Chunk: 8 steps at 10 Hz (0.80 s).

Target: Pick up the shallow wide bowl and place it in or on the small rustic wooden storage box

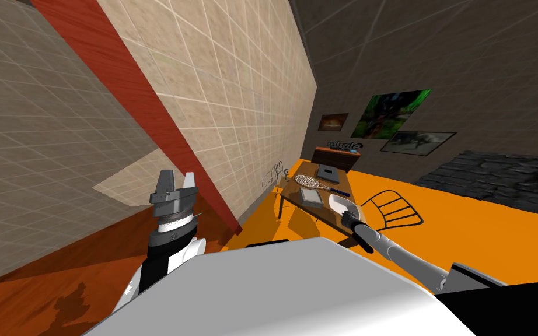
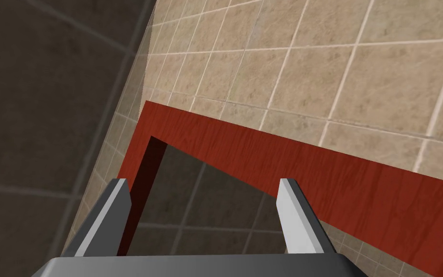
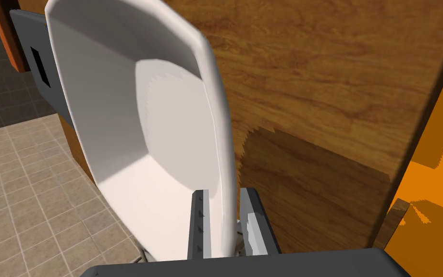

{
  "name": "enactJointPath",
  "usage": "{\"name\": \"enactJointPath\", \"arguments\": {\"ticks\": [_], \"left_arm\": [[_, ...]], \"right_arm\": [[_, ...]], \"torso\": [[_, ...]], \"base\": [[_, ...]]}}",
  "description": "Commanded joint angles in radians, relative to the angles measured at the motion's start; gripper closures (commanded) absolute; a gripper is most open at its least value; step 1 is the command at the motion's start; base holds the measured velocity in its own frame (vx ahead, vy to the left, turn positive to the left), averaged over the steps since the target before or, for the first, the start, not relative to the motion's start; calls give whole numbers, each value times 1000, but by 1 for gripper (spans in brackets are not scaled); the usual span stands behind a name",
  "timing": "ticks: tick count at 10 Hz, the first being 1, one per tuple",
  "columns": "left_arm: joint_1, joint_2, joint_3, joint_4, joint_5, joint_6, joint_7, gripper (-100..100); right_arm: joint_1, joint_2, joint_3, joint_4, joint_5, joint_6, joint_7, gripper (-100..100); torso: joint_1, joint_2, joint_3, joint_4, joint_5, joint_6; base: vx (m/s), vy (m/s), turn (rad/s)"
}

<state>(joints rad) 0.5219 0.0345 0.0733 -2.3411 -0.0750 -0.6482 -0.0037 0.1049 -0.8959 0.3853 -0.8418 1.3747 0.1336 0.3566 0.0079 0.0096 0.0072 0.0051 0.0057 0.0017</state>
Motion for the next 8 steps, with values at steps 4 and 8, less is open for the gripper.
{"name": "enactJointPath", "arguments": {"ticks": [4,8], "left_arm": [[0,0,0,0,0,0,0,0],[0,0,0,0,0,0,0,0]], "right_arm": [[-4,-30,-7,-3,-32,14,-24,100],[-6,-74,-40,-2,-69,27,-66,100]], "torso": [[1,0,1,0,1,2],[5,6,4,3,3,0]], "base": [[-90,49,74],[-130,73,183]]}}
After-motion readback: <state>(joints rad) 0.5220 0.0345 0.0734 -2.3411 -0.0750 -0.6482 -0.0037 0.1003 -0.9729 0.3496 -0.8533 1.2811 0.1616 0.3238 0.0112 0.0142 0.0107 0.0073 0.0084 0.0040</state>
